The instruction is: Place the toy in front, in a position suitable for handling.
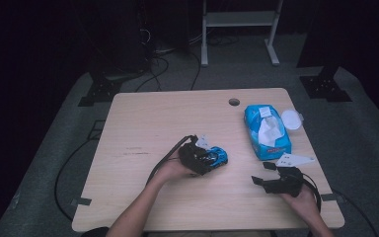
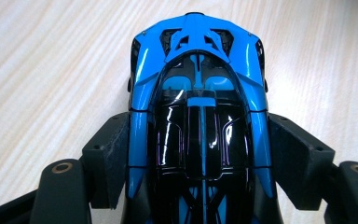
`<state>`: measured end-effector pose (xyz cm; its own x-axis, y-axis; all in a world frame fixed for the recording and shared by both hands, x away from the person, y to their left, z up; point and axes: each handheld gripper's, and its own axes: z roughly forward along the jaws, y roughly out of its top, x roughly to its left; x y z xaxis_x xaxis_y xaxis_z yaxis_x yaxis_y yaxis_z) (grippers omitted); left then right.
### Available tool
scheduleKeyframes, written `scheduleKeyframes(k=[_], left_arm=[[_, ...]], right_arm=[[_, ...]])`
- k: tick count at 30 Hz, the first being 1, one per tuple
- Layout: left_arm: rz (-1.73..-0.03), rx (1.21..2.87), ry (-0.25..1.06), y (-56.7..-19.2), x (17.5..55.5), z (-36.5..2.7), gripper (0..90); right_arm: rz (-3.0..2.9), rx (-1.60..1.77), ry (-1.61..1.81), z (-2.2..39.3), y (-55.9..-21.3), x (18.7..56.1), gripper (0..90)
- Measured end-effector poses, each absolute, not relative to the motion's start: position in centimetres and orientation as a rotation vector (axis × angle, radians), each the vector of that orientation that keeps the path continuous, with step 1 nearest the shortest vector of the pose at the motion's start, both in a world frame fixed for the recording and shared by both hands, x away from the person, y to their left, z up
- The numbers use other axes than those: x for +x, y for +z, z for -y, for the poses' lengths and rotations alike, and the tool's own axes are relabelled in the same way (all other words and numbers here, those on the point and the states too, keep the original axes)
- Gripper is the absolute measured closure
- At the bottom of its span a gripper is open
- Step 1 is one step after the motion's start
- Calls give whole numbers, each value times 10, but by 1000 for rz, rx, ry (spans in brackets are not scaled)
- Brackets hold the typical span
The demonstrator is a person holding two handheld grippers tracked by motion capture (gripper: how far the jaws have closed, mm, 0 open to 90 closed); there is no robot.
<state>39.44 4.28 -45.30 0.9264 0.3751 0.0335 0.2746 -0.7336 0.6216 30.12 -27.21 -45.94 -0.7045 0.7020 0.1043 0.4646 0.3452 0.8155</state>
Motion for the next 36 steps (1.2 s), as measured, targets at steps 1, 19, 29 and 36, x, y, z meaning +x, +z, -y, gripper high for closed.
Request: scheduleKeyframes(k=[1,19,29,36], left_arm=[[-466,2435,203,-455,395,-43,281],[-501,2342,203,-457,392,-57,192],[-537,2257,265,-442,375,-93,100],[-529,2251,295,-440,363,-114,87]], right_arm=[[-2348,1045,1287,272,-460,302,234],[-2341,1053,1275,273,-460,303,234],[-2315,1052,1284,278,-447,309,234],[-2294,1034,1271,284,-419,326,234]])
